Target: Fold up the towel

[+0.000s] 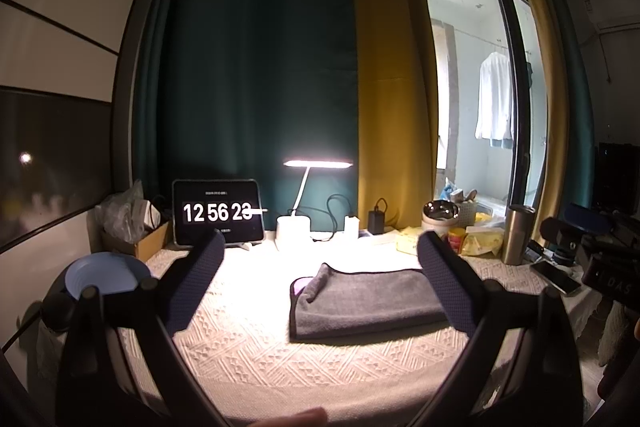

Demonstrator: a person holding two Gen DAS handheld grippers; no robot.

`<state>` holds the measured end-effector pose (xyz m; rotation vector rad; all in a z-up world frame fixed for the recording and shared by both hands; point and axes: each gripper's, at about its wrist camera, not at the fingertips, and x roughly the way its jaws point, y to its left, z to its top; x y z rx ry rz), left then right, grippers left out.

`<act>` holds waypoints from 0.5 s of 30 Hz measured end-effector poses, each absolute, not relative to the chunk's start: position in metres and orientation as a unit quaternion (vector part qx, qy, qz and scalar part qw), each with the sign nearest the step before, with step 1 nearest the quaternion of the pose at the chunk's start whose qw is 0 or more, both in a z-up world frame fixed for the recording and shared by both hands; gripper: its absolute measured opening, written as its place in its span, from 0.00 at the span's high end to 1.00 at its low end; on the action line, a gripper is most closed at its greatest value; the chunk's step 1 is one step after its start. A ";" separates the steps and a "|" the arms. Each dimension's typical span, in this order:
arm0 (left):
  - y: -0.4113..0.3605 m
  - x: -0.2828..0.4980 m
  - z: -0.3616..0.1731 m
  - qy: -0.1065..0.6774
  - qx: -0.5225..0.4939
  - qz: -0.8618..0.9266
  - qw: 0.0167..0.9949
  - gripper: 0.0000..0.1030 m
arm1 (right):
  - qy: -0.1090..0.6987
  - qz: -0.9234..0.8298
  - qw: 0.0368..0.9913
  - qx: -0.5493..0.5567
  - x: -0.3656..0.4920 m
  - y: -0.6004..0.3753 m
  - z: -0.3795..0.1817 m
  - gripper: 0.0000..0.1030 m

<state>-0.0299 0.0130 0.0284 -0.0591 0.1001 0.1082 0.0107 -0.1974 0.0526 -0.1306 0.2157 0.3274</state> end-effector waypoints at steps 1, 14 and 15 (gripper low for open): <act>0.013 -0.030 0.028 0.050 -0.030 0.054 0.997 0.05 | 0.107 0.163 0.979 -0.065 0.011 -0.197 0.053 0.42; 0.012 -0.030 0.028 0.051 -0.030 0.054 0.997 0.05 | 0.110 0.163 0.978 -0.065 0.011 -0.198 0.050 0.42; 0.012 -0.030 0.028 0.051 -0.029 0.054 0.997 0.05 | 0.111 0.163 0.978 -0.065 0.010 -0.198 0.049 0.42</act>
